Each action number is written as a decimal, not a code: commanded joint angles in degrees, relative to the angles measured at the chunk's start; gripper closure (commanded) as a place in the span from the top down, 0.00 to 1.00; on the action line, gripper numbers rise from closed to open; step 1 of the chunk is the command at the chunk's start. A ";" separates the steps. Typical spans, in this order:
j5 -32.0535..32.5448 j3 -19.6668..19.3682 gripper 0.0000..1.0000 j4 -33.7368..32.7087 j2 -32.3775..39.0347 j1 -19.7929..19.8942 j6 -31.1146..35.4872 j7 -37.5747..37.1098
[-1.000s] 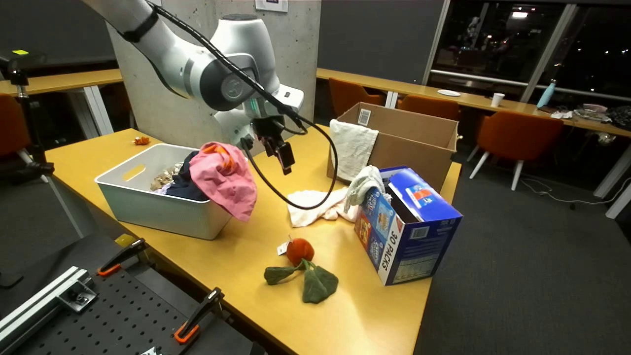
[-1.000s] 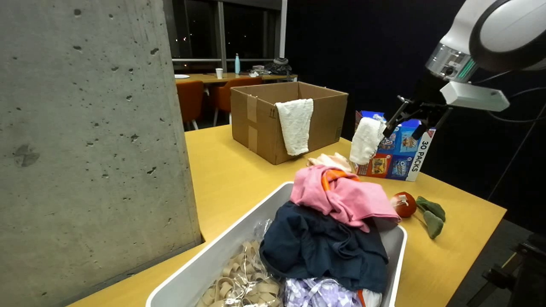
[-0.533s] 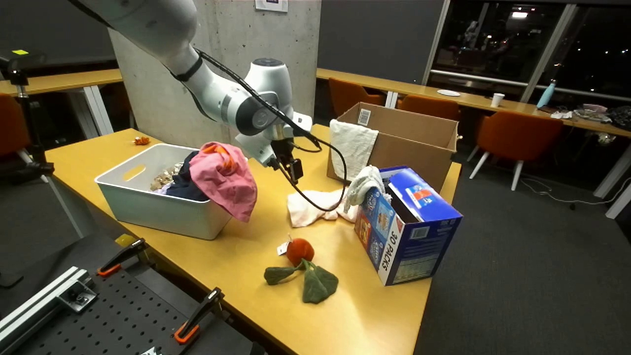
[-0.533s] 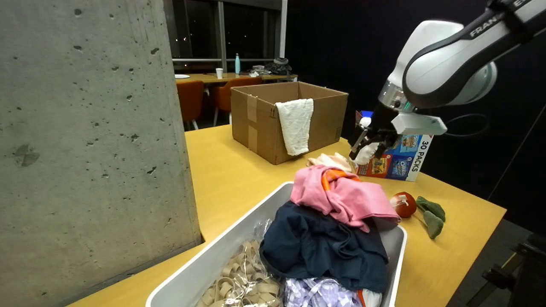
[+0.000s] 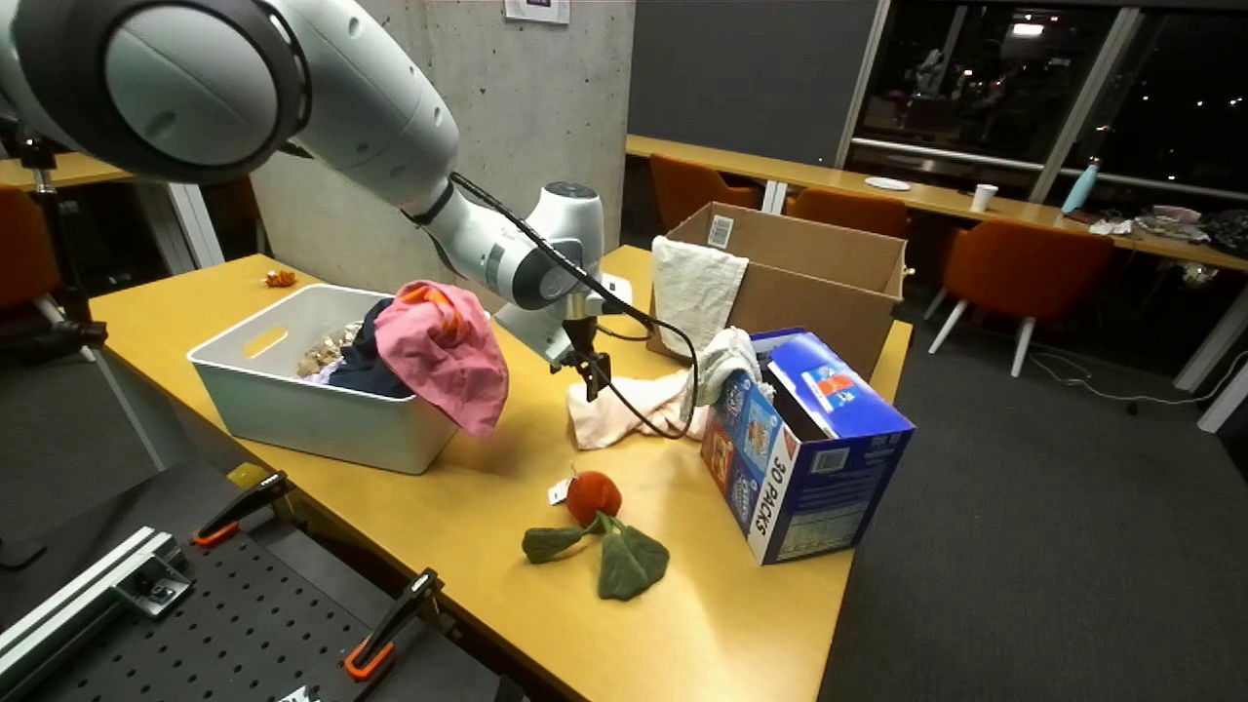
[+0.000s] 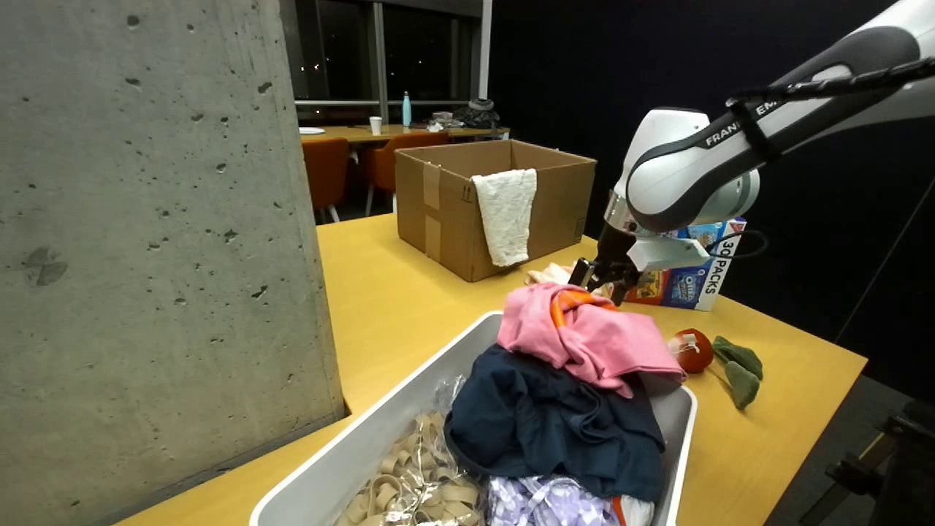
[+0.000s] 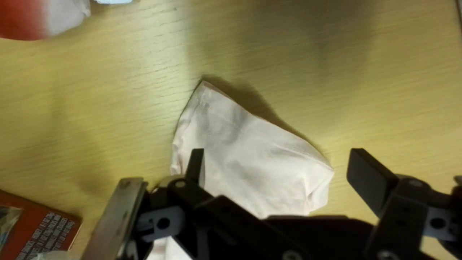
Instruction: Use the pink shirt to put the yellow container in the basket, then put the peach shirt in the basket
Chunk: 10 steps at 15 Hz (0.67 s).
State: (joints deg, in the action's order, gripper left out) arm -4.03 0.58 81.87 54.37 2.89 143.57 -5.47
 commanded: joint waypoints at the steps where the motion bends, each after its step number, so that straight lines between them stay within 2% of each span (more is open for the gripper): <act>1: -0.45 1.24 1.00 -13.37 8.40 1.42 -7.32 4.16; 6: -0.39 1.42 1.00 -26.28 17.35 1.57 -14.74 6.64; 10: -0.10 1.11 1.00 -33.59 23.02 1.28 -19.02 7.25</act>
State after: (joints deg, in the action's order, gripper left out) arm -4.03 0.82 56.96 71.88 3.51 128.96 0.35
